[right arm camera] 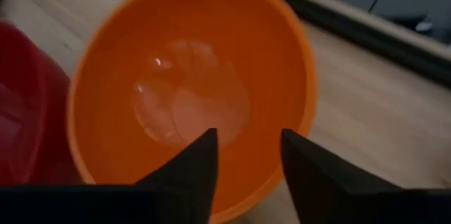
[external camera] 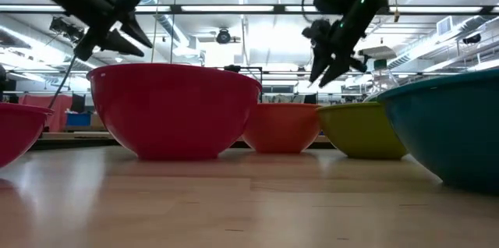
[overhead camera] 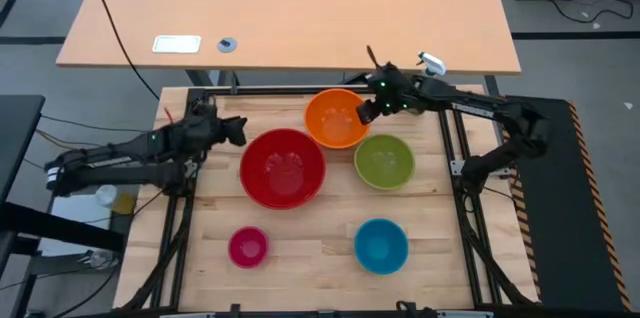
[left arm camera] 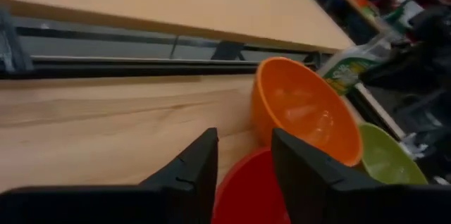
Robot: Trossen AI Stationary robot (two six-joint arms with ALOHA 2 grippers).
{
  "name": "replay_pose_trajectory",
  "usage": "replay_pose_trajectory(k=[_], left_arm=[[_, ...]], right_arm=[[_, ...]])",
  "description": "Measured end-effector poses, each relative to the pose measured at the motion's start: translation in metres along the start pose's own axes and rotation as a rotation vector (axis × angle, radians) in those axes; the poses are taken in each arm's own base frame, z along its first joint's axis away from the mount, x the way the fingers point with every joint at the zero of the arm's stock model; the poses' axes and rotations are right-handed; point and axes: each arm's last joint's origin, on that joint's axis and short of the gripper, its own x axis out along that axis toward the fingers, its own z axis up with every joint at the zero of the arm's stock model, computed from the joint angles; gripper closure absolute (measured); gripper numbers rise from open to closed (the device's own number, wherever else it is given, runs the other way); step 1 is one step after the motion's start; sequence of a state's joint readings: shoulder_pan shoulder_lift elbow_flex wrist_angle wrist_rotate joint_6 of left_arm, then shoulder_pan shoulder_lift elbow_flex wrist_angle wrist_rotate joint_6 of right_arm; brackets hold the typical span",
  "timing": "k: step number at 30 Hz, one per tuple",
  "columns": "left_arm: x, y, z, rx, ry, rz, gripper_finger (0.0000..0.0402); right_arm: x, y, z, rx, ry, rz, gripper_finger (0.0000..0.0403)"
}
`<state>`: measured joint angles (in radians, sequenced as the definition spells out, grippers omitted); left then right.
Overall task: Nest bowls inside each other
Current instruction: Stack the orange bowl on top of the red bowl
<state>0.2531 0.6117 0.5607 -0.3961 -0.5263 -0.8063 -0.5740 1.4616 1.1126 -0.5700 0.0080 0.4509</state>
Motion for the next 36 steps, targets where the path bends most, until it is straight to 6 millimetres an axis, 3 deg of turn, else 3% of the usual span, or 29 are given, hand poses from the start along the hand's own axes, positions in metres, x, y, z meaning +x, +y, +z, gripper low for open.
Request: replay_pose_trajectory(k=[6, 11, 16, 27, 36], left_arm=[[0.012, -0.008, 0.023, 0.046, 0.053, -0.015, 0.0209], [0.018, -0.010, 0.032, 0.064, 0.075, -0.024, 0.0191], [0.018, -0.009, 0.032, 0.066, 0.077, -0.020, 0.0196], [0.018, -0.013, 0.037, -0.023, 0.027, -0.055, 0.0200], [0.018, -0.017, 0.042, -0.045, -0.018, -0.093, 0.0200]], right_arm=[[0.034, -0.020, 0.001, 0.039, 0.085, -0.080, 0.0132], [0.060, -0.028, -0.002, 0.021, 0.149, -0.103, 0.0111], [0.074, -0.030, -0.006, 0.010, 0.189, -0.111, 0.0165], [0.080, -0.031, 0.001, 0.019, 0.145, -0.028, 0.0380], [0.073, -0.033, 0.019, 0.057, 0.079, -0.036, 0.0366]])
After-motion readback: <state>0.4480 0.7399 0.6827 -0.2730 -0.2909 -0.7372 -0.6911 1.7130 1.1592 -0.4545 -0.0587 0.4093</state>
